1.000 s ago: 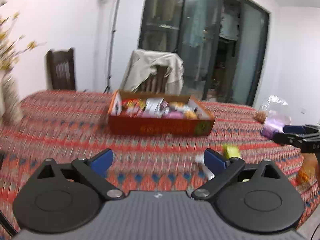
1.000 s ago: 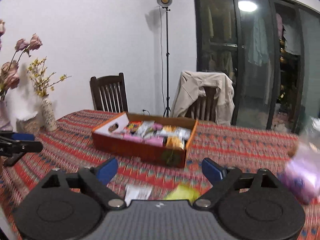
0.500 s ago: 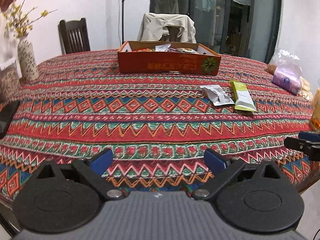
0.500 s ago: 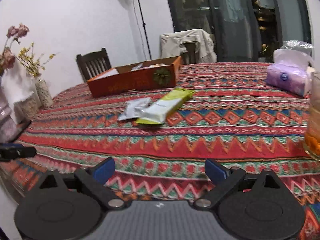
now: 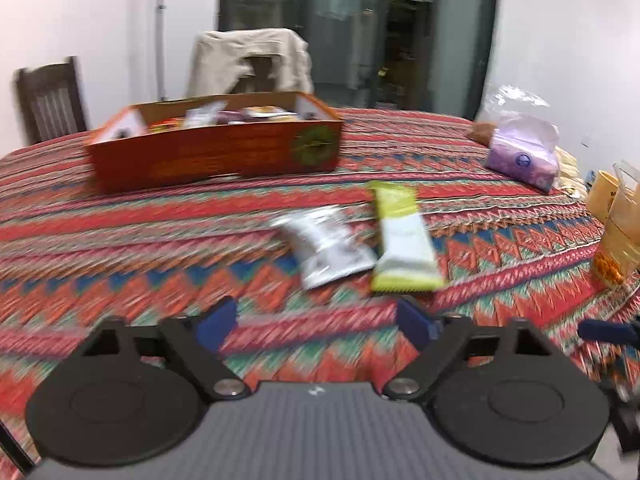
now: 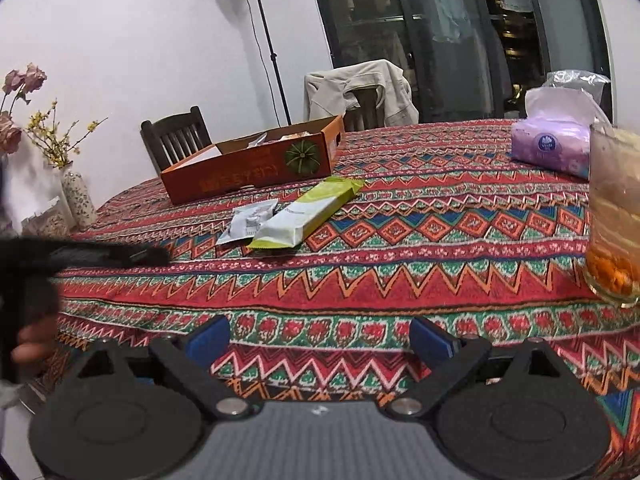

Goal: Organize snacks
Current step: 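Move both tools back toward the last green bar and white wrapper, then grasp the white wrapper with left tool while right tool grasps the green-white bar, then carry the white wrapper with left tool while right tool carries the green bar to the box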

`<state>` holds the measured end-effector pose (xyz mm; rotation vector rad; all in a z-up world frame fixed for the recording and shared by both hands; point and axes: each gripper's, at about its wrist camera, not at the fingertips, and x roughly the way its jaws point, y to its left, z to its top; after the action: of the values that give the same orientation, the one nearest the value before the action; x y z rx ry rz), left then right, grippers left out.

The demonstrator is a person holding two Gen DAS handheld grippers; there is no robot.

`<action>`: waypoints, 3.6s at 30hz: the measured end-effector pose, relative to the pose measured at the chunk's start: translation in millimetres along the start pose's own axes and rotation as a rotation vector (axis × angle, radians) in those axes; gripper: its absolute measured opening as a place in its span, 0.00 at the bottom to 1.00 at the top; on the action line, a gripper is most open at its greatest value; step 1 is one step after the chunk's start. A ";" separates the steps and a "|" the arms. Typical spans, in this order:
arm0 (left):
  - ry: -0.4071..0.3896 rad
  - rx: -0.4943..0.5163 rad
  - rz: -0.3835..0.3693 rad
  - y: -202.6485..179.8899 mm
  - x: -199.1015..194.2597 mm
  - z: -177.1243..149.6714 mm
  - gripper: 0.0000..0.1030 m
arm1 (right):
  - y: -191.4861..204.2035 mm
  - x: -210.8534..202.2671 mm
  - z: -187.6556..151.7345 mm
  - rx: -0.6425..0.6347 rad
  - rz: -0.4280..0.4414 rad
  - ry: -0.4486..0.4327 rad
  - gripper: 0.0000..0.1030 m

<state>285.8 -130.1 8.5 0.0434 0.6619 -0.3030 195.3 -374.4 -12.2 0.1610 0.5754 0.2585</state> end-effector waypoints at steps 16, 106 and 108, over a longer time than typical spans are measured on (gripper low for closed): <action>0.032 0.052 -0.001 6.0 66.5 32.1 0.24 | -10.7 69.3 59.1 0.004 0.026 0.001 0.94; 0.030 -0.200 0.127 230.6 143.0 217.5 0.40 | 130.2 295.8 270.0 -0.307 0.165 0.047 0.35; 0.045 -0.216 0.133 237.0 161.9 224.5 0.40 | 128.3 325.4 275.5 -0.281 0.143 0.082 0.35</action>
<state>609.9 23.2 73.4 -0.1122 0.7295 -0.1017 586.1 -180.5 76.5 -0.0811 0.6032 0.4833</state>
